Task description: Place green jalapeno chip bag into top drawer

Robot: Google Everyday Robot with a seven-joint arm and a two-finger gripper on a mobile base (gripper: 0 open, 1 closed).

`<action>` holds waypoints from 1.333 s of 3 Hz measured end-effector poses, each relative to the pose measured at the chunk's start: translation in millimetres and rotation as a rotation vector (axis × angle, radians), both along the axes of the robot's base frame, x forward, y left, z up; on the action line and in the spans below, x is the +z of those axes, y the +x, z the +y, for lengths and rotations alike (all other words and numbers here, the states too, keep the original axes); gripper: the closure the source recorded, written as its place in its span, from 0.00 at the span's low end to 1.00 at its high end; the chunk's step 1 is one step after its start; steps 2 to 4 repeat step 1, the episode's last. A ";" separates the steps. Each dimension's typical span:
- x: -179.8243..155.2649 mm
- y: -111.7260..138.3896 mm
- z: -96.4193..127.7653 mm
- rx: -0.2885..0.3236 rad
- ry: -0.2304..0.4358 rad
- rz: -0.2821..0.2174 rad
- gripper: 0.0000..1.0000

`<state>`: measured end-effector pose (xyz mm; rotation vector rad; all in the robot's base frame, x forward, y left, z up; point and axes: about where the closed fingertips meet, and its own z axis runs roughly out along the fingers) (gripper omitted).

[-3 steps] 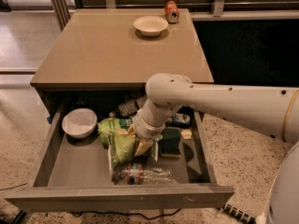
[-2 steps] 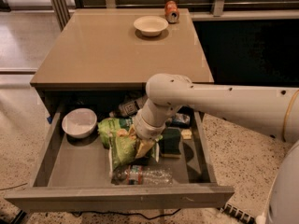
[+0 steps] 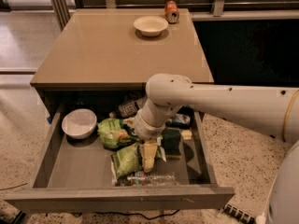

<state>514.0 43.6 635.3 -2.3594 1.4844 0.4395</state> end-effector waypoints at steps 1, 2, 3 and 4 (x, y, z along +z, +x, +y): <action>0.0 0.0 0.0 0.000 0.000 0.000 0.00; 0.0 0.0 0.0 0.000 0.000 0.000 0.00; 0.0 0.0 0.0 0.000 0.000 0.000 0.00; 0.0 0.0 0.0 0.000 0.000 0.000 0.00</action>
Offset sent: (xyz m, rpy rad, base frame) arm 0.0000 0.0000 0.0000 0.0000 0.0000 0.0000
